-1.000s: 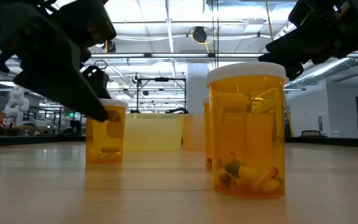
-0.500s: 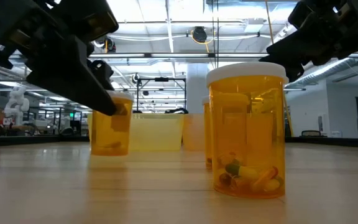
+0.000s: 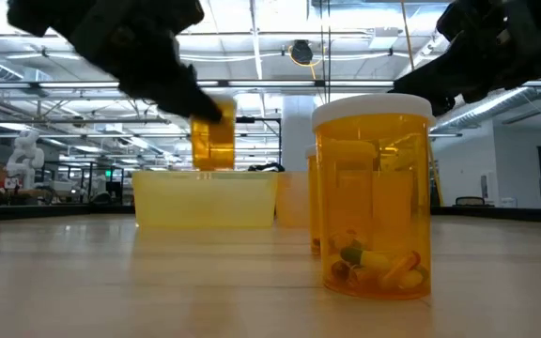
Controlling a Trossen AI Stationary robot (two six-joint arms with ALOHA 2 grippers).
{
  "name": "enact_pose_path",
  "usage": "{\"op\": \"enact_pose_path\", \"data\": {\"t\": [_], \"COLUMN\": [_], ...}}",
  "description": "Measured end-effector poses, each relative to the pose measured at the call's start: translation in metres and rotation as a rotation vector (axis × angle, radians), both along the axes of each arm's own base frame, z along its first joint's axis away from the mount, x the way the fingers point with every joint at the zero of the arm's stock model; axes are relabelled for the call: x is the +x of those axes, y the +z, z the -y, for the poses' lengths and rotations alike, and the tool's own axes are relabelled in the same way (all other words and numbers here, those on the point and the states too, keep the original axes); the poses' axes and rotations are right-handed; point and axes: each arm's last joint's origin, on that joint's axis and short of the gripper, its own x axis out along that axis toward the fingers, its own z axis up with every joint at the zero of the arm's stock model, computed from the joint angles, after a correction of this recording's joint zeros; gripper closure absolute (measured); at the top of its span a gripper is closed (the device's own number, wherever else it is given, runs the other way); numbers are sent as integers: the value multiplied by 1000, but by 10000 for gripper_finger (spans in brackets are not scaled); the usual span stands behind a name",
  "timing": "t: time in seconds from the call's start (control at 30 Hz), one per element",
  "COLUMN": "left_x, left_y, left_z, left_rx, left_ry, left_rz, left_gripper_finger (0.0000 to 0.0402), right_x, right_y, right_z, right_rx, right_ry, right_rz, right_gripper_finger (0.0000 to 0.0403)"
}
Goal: Pick and place medicine bottles into bin by pill shape (circle, oval)
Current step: Put the large orange pill bottle into the yellow bin
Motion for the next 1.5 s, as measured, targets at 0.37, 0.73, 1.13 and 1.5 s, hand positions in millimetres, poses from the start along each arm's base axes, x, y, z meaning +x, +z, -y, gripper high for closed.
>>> {"op": "enact_pose_path", "data": {"t": [0.37, 0.73, 1.13, 1.5], "left_x": [-12, -11, 0, 16], "left_y": [47, 51, 17, -18], "left_z": [-62, -134, -178, -186], "left_rx": [104, 88, 19, -13], "left_ry": [71, 127, 212, 249], "left_rz": [105, 147, 75, 34], "left_gripper_finger": [181, 180, 187, 173], "right_x": [3, 3, 3, 3], "right_y": [2, 1, 1, 1], "right_z": [16, 26, 26, 26], "right_rx": [-123, -149, -148, -147], "right_ry": [-96, -141, -141, -141], "right_rz": [8, -10, -17, -18], "right_gripper_finger": [255, 255, 255, 255]}}
